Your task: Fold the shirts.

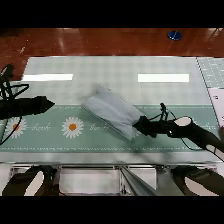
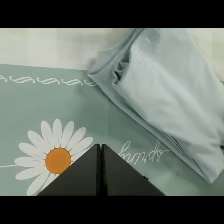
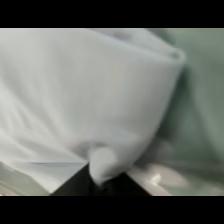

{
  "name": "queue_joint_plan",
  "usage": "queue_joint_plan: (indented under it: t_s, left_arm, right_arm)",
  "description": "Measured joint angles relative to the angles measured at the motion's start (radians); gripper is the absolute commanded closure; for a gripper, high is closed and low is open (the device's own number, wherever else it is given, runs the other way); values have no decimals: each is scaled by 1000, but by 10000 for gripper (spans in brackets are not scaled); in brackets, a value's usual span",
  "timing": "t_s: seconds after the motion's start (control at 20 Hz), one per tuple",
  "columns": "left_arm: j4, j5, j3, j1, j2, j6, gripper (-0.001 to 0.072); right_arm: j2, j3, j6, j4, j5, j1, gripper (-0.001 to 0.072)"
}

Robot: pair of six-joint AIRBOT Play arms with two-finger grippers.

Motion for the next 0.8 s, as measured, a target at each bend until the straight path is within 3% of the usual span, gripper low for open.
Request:
queue_joint_plan:
  t_s: [0.15,0.25,0.8]
  left_arm:
    - [0,0,-1,0,0,0,690]
    - [0,0,-1,0,0,0,689]
    - [0,20,-1,0,0,0,689]
  right_arm:
    - [-108,174,-100,35,42,25,691]
    - [-146,322,-113,-6,76,33,692]
    - [-185,1188,196,-562,374,-85,692]
